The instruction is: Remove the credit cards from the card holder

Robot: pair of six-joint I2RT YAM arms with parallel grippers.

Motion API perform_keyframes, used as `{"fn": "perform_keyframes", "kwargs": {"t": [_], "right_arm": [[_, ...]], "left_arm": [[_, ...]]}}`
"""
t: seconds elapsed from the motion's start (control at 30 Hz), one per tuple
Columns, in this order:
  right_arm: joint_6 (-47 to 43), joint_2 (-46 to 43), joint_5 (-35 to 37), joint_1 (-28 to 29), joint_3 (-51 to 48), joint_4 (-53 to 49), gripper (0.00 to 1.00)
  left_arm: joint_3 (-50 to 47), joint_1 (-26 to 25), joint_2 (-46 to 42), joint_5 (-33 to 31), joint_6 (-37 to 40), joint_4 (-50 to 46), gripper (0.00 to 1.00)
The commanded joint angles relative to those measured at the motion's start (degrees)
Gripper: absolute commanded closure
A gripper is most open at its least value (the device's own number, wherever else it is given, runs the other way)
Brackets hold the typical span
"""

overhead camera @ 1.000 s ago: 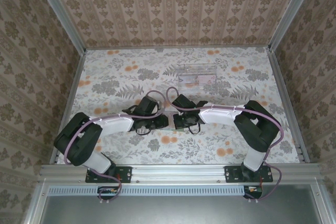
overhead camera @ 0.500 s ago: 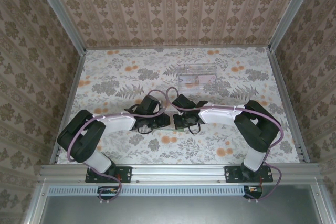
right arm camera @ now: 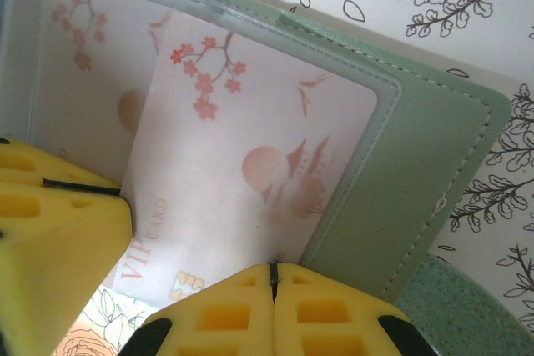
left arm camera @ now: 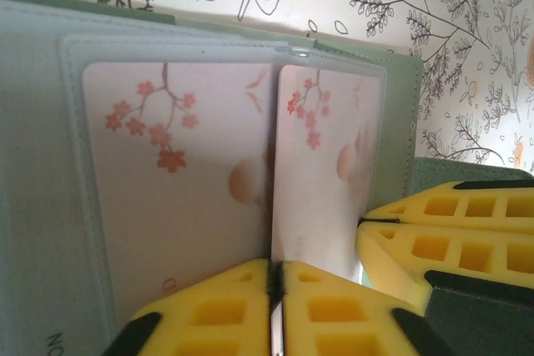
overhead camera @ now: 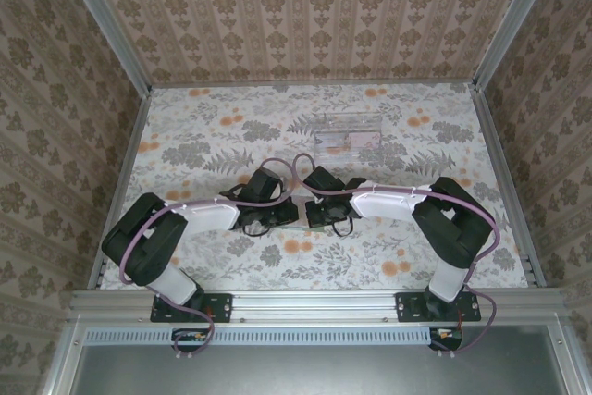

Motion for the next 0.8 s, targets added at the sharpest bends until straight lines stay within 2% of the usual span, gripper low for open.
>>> {"fn": "perform_keyframes", "kwargs": {"t": [0.0,0.1,0.2,0.77], "right_arm": [[0.44,1.24,-0.3,0.54,-0.73,0.44,0.92],[0.52,0.66,0.44,0.5,-1.13,0.26,0.91],[0.66,-1.58,2.17,0.47,-2.34,0.81,0.86],[1.52,-3.52,4.8,-0.63,-3.98,-0.23,0.85]], "left_arm": [[-0.03,-0.44,0.91,2.79,-0.68,3.1,1.0],[-0.3,-0.02,0.29,2.87,-0.81,2.93,1.0],[-0.73,0.43,-0.52,2.88,-0.81,2.65,1.0],[-3.43,2.82,-1.04,2.04,-1.59,3.42,1.0]]}}
